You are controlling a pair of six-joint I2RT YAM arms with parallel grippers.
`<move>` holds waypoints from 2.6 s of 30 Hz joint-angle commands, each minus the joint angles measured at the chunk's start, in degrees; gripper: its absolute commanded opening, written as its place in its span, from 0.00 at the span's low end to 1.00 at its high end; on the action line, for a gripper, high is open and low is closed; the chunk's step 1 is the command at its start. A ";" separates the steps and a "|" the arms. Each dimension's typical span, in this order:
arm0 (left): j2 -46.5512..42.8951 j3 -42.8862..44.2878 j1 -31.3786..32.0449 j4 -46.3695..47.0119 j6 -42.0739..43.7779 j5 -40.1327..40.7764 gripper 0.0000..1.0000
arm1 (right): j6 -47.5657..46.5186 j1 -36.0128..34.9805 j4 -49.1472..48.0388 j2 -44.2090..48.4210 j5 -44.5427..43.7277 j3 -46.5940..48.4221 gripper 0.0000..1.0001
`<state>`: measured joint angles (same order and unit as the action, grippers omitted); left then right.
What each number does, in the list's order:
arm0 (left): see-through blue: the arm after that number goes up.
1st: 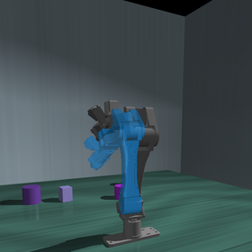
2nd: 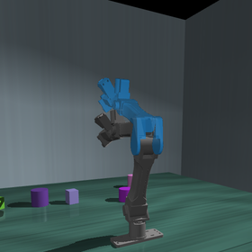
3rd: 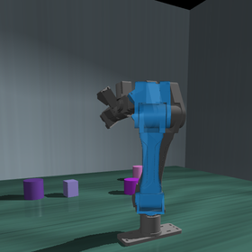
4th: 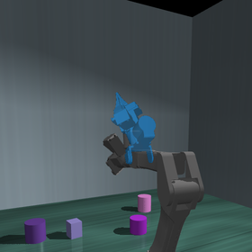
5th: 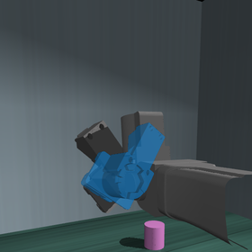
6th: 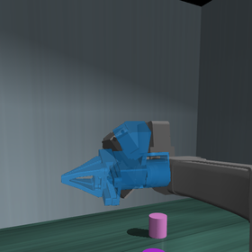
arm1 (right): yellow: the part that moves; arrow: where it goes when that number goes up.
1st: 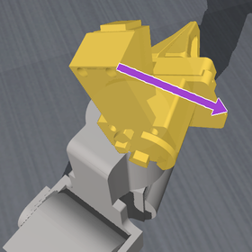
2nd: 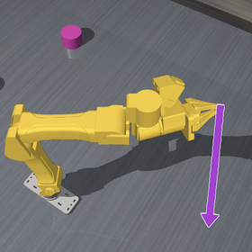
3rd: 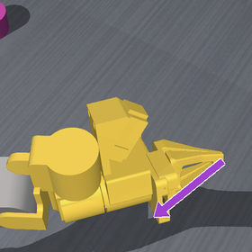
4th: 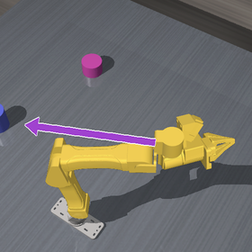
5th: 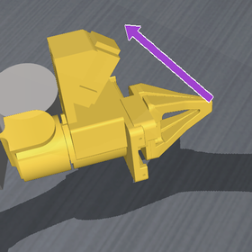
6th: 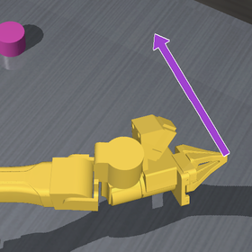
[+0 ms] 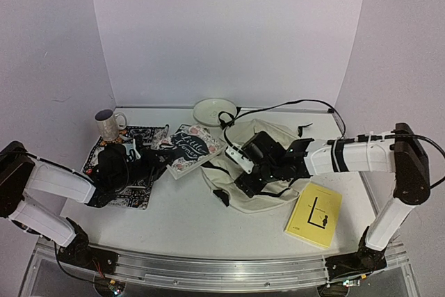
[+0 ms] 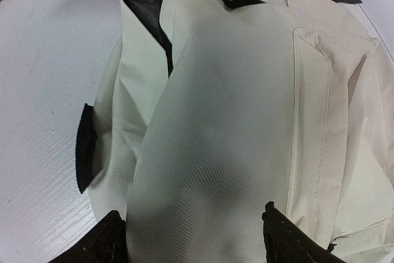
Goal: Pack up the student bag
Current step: Pick up the largest pocket of the bag from the student bag, then place the book in the largest pocket of the bag.
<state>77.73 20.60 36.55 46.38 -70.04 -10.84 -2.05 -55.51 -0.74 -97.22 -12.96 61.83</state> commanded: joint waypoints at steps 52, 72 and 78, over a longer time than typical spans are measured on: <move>14.22 21.82 11.00 -2.67 -3.48 -3.79 0.00 | 8.11 0.50 -1.97 6.92 -12.66 17.98 0.00; 37.54 42.05 15.42 -0.94 -3.87 10.34 0.03 | 8.52 0.41 -4.71 8.46 -5.72 15.29 0.00; 41.61 43.76 17.89 -2.69 3.33 16.08 0.25 | 8.10 0.44 -4.71 9.18 -8.08 13.89 0.00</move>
<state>118.43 60.45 52.92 38.38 -72.97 0.01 5.85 -54.65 -0.21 -91.96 -19.49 76.16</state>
